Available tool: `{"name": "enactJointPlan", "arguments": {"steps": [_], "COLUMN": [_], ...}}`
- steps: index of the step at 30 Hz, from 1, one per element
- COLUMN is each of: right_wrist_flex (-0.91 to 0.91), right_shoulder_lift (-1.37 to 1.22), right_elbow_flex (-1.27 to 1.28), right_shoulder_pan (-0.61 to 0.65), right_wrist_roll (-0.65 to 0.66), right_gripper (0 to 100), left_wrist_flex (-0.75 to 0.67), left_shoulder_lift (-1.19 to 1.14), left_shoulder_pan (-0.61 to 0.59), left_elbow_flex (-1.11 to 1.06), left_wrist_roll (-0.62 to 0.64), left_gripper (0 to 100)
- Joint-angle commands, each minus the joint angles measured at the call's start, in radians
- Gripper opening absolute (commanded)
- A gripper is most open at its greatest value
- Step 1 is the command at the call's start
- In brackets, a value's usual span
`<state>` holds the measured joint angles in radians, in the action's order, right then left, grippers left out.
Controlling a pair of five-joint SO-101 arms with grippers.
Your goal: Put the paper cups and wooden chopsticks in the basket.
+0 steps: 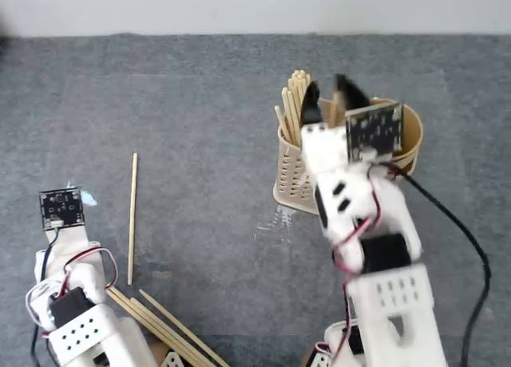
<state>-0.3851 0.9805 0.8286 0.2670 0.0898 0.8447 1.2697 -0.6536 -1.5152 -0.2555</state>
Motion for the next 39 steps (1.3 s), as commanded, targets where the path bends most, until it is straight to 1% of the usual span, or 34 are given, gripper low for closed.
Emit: {"name": "enactJointPlan", "arguments": {"steps": [1, 3, 5, 9, 12, 15, 20, 26, 30, 32, 35, 39], "right_wrist_flex": [-0.277, -0.41, -0.516, -0.687, -0.762, -0.757, -0.642, -0.458, -0.404, -0.406, -0.407, -0.414], "right_shoulder_lift": [0.185, 0.26, 0.326, 0.381, 0.378, 0.386, 0.386, 0.386, 0.387, 0.387, 0.387, 0.387], "right_elbow_flex": [-0.003, -0.002, -0.002, 0.0, 0.023, 0.117, 0.311, 0.499, 0.551, 0.555, 0.557, 0.557], "right_shoulder_pan": [0.079, 0.11, 0.12, 0.122, 0.122, 0.124, 0.122, 0.124, 0.124, 0.125, 0.124, 0.124], "right_wrist_roll": [-0.012, -0.017, -0.066, -0.147, -0.18, -0.21, -0.259, -0.264, -0.264, -0.264, -0.264, -0.264], "right_gripper": [0.3, 1.8, 0.9, 0.8, 0.8, 0.8, 0.8, 0.9, 0.9, 0.9, 0.9, 0.9], "left_wrist_flex": [-0.015, -0.012, 0.032, 0.233, 0.387, 0.482, 0.5, 0.502, 0.499, 0.497, 0.497, 0.496], "left_shoulder_lift": [0.009, 0.009, 0.009, 0.009, 0.002, 0.0, -0.002, -0.002, -0.031, -0.101, -0.269, -0.516], "left_shoulder_pan": [0.026, 0.031, 0.031, 0.031, 0.031, 0.031, 0.044, 0.167, 0.262, 0.307, 0.347, 0.353], "left_elbow_flex": [0.048, 0.065, 0.104, 0.265, 0.412, 0.536, 0.634, 0.634, 0.644, 0.668, 0.737, 0.877], "left_wrist_roll": [0.002, 0.005, 0.005, 0.006, 0.005, 0.005, 0.003, 0.005, 0.006, 0.006, 0.011, 0.037], "left_gripper": [8, 12, 15, 17, 17, 17, 16, 16, 14, 11, 10, 10]}}
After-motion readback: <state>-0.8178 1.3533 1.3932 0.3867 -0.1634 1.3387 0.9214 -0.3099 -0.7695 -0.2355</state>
